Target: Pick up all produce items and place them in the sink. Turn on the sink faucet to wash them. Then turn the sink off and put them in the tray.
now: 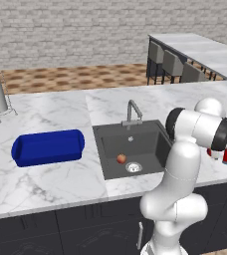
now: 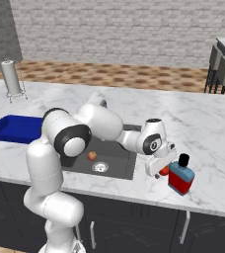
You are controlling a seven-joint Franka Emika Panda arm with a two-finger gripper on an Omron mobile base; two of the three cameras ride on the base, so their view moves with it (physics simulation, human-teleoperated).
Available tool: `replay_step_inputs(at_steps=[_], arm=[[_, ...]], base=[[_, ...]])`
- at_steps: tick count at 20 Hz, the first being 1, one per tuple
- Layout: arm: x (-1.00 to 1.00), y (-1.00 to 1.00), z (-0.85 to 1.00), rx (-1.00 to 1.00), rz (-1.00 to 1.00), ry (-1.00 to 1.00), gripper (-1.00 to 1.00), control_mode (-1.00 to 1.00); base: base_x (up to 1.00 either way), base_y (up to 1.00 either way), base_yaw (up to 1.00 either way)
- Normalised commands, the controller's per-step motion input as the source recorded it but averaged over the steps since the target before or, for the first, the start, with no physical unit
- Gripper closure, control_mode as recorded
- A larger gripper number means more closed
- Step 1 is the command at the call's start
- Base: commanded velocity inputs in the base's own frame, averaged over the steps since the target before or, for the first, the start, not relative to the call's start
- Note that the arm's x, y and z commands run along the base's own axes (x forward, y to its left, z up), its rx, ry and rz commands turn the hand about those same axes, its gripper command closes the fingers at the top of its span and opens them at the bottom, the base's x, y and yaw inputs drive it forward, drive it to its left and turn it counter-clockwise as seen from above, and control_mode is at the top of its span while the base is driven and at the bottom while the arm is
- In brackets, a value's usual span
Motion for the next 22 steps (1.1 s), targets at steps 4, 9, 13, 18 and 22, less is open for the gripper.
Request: replay_step_inputs(at_steps=[4, 9, 13, 18, 22], arm=[[0.17, 0.00, -0.08, 0.00, 0.15, 0.00, -1.00, -1.00], [0.23, 0.00, -0.01, 0.00, 0.14, 0.00, -1.00, -1.00], [0.13, 0.00, -0.09, 0.00, 0.13, 0.00, -1.00, -1.00], [0.02, 0.00, -0.19, 0.00, 0.11, 0.00, -1.00, -1.00], [0.15, 0.00, -0.28, 0.00, 0.10, 0.00, 1.00, -1.00]], base=[[0.00, 0.00, 0.00], [0.00, 0.00, 0.00], [0.00, 0.00, 0.00], [0.00, 0.00, 0.00], [0.00, 0.00, 0.00]])
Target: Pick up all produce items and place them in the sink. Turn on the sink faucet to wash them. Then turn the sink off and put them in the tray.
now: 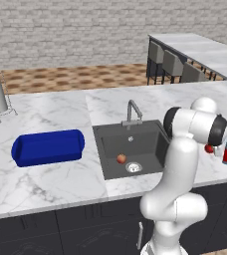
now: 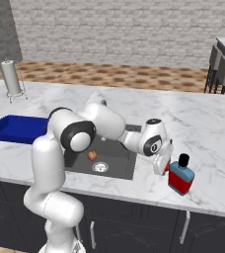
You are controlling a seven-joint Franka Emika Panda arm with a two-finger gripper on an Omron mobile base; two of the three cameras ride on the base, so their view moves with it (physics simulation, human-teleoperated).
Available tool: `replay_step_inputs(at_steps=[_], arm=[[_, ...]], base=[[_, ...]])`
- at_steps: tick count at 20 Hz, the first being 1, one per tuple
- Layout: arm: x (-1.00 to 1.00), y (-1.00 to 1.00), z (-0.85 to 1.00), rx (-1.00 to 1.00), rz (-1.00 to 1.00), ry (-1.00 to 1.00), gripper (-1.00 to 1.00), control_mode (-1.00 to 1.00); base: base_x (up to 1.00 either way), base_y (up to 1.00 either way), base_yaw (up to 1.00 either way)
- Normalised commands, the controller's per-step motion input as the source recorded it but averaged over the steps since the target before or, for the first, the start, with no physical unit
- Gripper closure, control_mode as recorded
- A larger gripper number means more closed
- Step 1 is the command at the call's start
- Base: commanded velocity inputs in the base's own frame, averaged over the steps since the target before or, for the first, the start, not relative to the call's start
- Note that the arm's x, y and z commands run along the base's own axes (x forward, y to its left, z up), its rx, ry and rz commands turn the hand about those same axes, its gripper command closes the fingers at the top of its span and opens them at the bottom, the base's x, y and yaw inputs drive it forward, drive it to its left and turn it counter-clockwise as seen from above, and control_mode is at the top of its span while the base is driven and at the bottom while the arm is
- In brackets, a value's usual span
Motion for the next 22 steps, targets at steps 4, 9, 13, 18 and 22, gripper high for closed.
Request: replay_step_inputs(at_steps=[4, 9, 13, 18, 22], arm=[[0.09, 0.01, -0.14, 0.00, 0.10, 0.00, 1.00, -1.00], [0.00, 0.16, 0.04, 0.01, 0.07, 0.00, 1.00, -1.00], [-0.01, 0.46, 0.48, 0.03, 0.02, 0.00, 1.00, -1.00], [-0.09, 0.59, 0.83, 0.05, 0.00, 0.00, 1.00, -1.00], [-0.09, 0.60, 0.79, 0.07, 0.00, 0.00, 1.00, -1.00]], base=[[0.00, 0.00, 0.00], [0.00, 0.00, 0.00], [0.00, 0.00, 0.00], [0.00, 0.00, 0.00], [0.00, 0.00, 0.00]])
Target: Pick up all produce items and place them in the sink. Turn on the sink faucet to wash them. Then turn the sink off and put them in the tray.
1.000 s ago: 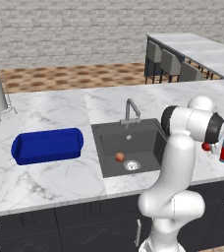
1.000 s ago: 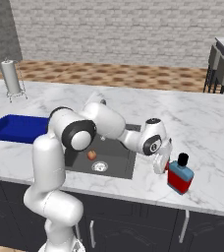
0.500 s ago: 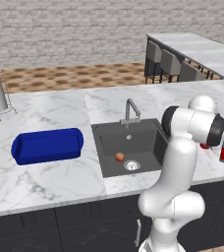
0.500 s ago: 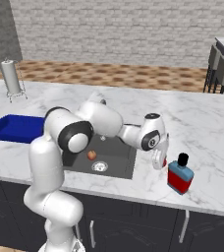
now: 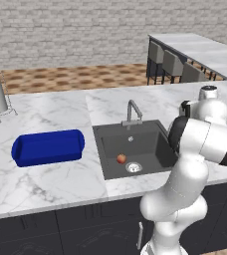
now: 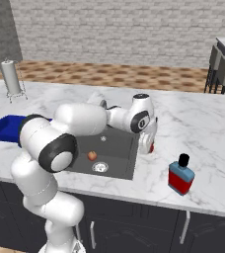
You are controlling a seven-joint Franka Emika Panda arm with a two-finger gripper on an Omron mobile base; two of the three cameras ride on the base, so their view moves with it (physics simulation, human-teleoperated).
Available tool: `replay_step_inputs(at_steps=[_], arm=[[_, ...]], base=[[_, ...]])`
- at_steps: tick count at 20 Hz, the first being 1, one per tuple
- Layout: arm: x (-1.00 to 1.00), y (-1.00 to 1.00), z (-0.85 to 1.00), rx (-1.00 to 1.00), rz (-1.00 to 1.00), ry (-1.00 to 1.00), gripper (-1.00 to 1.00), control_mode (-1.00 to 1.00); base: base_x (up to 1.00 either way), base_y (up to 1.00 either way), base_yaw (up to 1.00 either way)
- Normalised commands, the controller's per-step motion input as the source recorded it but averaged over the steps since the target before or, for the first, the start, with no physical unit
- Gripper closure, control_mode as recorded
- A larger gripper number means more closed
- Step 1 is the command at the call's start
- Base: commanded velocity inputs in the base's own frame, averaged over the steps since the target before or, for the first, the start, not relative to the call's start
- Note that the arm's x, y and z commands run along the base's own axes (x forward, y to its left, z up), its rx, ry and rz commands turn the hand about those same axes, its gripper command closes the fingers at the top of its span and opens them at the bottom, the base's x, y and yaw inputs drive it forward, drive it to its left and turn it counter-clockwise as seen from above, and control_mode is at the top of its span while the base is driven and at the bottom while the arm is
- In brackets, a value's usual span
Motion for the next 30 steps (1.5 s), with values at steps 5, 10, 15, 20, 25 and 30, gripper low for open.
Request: replay_step_inputs(at_steps=[5, 10, 15, 20, 25, 30], arm=[[-0.14, 0.56, 0.45, 0.13, -0.08, 0.04, 1.00, -1.00], [-0.11, 0.54, 0.08, 0.16, -0.14, 0.13, 1.00, -1.00], [-0.05, 0.59, 0.00, 0.11, -0.15, 0.06, 1.00, -1.00], [0.04, 0.65, -0.06, 0.03, -0.16, -0.03, 1.00, -1.00], [0.07, 0.57, -0.15, 0.00, -0.18, -0.08, 1.00, -1.00], [0.07, 0.43, -0.26, 0.01, -0.24, -0.08, 1.00, -1.00]], base=[[0.00, 0.00, 0.00], [0.00, 0.00, 0.00], [0.00, 0.00, 0.00], [0.00, 0.00, 0.00], [0.00, 0.00, 0.00], [0.00, 0.00, 0.00]])
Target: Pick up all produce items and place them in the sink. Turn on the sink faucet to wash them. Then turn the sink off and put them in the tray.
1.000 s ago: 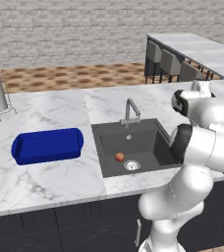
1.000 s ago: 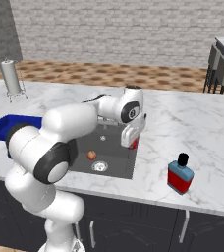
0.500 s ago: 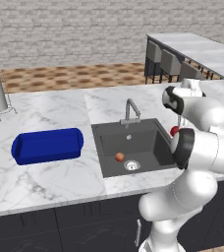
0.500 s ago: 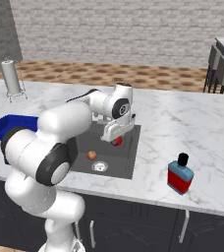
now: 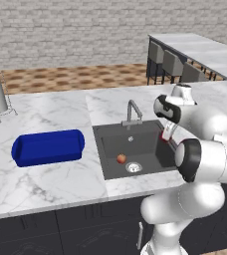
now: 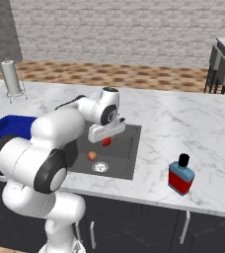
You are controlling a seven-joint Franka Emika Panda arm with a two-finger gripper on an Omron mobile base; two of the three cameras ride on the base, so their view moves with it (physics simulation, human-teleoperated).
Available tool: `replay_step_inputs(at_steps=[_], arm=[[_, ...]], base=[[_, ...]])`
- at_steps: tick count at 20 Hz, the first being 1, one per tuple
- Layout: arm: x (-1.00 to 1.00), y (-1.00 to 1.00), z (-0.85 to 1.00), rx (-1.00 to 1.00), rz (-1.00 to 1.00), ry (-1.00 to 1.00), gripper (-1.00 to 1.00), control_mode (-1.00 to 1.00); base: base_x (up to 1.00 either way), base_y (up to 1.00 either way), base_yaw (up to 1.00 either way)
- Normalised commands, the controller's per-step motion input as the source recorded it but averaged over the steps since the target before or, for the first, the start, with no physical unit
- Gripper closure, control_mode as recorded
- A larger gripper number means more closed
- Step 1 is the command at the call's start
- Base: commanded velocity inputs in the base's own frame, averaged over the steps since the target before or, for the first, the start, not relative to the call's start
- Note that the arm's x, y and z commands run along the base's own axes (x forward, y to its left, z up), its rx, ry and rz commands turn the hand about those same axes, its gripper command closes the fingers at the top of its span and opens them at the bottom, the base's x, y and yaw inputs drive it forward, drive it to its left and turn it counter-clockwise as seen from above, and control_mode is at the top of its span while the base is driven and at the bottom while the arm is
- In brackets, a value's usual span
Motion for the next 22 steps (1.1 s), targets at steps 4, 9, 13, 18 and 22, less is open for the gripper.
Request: replay_step_inputs(at_steps=[4, 9, 13, 18, 22], arm=[[0.31, 0.27, -0.24, 0.05, -0.25, 0.00, 1.00, -1.00], [0.42, 0.20, -0.33, 0.07, -0.24, 0.00, 1.00, -1.00], [0.49, 0.15, -0.36, 0.07, -0.20, 0.00, 1.00, -1.00], [0.36, 0.03, -0.46, 0.09, -0.20, 0.00, 1.00, -1.00], [0.30, 0.00, -0.49, 0.09, -0.21, 0.00, 1.00, -1.00]], base=[[0.00, 0.00, 0.00], [0.00, 0.00, 0.00], [0.00, 0.00, 0.00], [0.00, 0.00, 0.00], [0.00, 0.00, 0.00]])
